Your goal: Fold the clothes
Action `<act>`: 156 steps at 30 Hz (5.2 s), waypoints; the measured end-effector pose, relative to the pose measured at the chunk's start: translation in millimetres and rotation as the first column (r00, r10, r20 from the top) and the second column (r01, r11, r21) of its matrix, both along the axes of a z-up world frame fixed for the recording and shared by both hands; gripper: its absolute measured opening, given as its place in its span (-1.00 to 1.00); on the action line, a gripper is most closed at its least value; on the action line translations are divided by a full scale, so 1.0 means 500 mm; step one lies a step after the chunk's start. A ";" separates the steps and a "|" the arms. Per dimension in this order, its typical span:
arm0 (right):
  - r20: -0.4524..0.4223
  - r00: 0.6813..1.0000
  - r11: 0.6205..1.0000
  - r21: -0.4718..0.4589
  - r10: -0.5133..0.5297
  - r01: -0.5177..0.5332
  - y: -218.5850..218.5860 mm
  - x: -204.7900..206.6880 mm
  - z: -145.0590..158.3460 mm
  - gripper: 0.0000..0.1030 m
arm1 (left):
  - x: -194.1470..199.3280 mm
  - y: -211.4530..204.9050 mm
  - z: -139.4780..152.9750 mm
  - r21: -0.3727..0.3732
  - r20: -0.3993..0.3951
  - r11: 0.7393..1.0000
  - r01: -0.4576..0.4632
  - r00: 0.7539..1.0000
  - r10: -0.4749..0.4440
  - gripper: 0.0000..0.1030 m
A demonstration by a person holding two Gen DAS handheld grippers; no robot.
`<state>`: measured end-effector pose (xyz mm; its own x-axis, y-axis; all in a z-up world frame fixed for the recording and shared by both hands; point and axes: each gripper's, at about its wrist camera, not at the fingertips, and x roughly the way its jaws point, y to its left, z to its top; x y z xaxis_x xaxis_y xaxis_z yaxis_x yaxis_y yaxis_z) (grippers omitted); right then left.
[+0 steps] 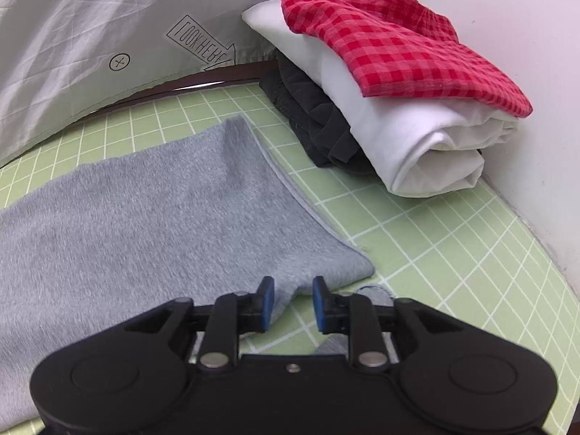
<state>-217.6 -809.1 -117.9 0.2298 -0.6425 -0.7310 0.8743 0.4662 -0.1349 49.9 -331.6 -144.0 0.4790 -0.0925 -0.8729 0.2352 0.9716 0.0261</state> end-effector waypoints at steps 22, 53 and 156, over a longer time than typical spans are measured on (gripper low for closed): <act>0.136 0.961 0.966 0.068 0.239 -0.250 -0.107 0.232 -0.057 0.44 | -0.001 0.001 0.002 -0.001 0.010 1.000 -0.003 1.000 0.003 1.00; 0.123 0.961 0.966 0.044 0.247 -0.254 0.068 0.118 -0.069 0.90 | 0.010 -0.009 0.001 0.002 0.012 0.999 -0.040 0.999 0.040 1.00; 0.180 0.979 0.965 0.257 -0.094 0.046 0.463 -0.326 -0.058 1.00 | -0.291 0.524 0.096 -0.231 -0.093 0.858 -0.458 0.889 0.449 0.98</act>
<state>-380.4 -577.6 -146.8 0.3404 -0.4639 -0.8179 0.9041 0.4003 0.1493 -95.5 -69.6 -96.0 0.4888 -0.0804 -0.8687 -0.2368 0.9461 -0.2209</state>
